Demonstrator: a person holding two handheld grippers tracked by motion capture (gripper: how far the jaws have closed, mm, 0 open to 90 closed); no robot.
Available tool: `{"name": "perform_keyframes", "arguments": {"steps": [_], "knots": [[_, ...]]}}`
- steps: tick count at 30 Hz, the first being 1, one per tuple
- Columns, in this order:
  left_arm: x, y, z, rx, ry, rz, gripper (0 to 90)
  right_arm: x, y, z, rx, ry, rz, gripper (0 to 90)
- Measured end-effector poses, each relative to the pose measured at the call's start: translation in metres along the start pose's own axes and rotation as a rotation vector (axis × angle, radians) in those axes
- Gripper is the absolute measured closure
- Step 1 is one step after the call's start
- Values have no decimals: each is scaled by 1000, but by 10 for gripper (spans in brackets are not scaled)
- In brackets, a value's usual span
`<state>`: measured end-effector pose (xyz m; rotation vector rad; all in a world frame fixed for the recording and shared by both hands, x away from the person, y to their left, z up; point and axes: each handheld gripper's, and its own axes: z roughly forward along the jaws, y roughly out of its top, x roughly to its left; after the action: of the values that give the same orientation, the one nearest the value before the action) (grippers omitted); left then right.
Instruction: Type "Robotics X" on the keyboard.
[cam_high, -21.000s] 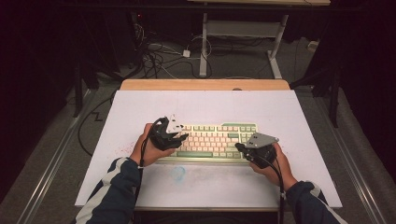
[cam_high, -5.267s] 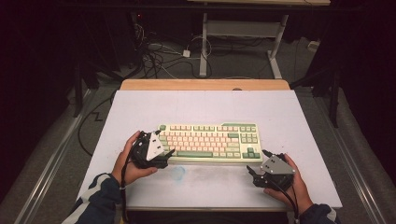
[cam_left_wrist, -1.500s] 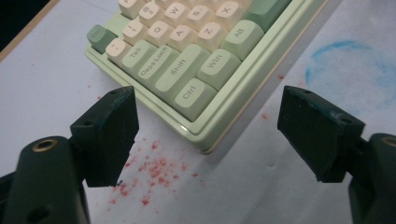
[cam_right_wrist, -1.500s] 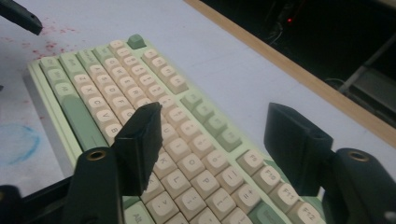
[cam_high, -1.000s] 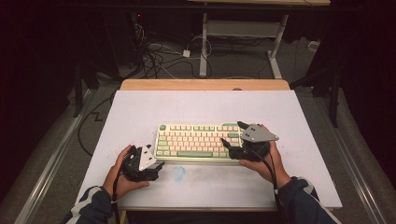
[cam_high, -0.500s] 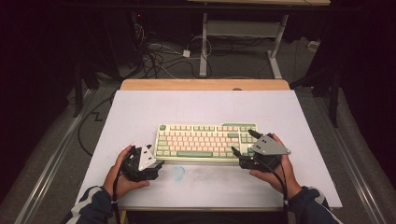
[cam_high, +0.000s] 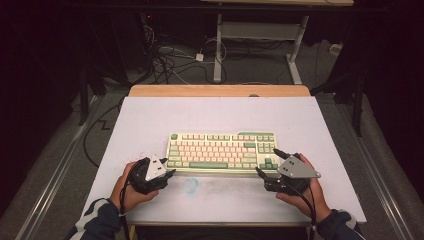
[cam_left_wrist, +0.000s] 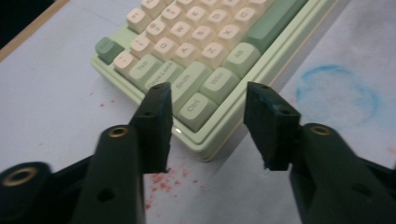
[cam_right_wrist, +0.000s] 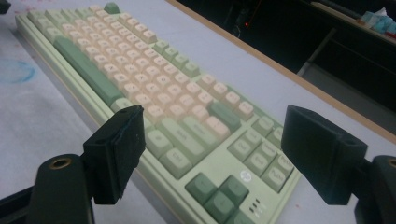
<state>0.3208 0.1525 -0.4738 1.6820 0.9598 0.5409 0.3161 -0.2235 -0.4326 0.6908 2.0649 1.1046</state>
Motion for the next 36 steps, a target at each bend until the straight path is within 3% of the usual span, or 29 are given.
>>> {"name": "perform_keyframes", "arguments": {"steps": [5, 9, 12, 15, 20, 25, 36], "knots": [[0, 6, 0, 9, -35, -29, 745, 4, -13, -8, 34, 6, 3, 225], [-2, 10, 2, 39, -72, -21, 862, 10, -20, -15, 68, -8, -31, 225], [-3, 15, 7, 58, -89, -23, 873, 12, -21, -21, 70, 2, -31, 225], [-5, 24, 13, 60, -103, -53, 874, 13, -23, -24, 71, 7, -33, 225], [-10, 30, 23, 77, -93, -35, 873, 12, -24, -22, 88, 5, -34, 225], [-14, 36, 38, 88, -110, -49, 873, 15, -25, -19, 104, 13, -54, 225], [-29, 37, 71, 145, -123, 1, 873, 16, -27, -15, 123, 31, -67, 226]]}}
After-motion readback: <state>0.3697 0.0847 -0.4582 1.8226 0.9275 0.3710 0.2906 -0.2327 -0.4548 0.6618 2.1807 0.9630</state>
